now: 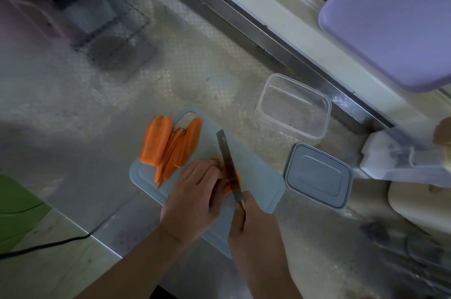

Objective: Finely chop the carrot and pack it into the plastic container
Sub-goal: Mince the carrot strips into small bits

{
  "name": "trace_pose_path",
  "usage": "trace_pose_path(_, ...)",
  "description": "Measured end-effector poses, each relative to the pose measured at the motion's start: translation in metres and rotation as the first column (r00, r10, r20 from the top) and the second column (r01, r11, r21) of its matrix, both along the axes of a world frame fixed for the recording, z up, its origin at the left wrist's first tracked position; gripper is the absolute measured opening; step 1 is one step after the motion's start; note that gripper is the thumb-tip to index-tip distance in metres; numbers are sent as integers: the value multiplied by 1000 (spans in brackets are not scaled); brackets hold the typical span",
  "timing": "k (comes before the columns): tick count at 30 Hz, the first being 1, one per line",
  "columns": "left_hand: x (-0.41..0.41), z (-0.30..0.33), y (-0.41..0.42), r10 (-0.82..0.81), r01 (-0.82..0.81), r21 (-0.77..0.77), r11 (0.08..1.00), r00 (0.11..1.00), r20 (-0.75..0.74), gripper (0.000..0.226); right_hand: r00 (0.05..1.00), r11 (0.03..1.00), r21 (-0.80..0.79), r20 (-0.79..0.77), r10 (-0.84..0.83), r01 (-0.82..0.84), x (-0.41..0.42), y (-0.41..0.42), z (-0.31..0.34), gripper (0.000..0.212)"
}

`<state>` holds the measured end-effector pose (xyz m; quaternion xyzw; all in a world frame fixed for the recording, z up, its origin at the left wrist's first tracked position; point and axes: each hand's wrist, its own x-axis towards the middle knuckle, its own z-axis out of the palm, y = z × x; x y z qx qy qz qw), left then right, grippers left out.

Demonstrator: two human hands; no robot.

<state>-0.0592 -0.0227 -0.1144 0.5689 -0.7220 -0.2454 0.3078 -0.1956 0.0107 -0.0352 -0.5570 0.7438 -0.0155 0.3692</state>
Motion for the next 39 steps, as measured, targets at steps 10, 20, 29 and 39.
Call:
trace_pose_path(10,0,0,1,20,-20,1,1000,999,-48,12,1000,999,36,14,21,-21,-8,5,16,12)
trace_pose_path(20,0,2,1,11,-10,27,1000,999,-43,13,1000,1000,10,5,16,-16,4,-2,2,18)
trace_pose_path(29,1,-2,2,35,-32,44,999,997,-62,8,999,1000,-7,49,-9,10,-6,7,13,15)
trace_pose_path(39,1,-4,3,19,-17,32,999,998,-60,11,1000,999,45,-5,27,-27,-3,4,19,13)
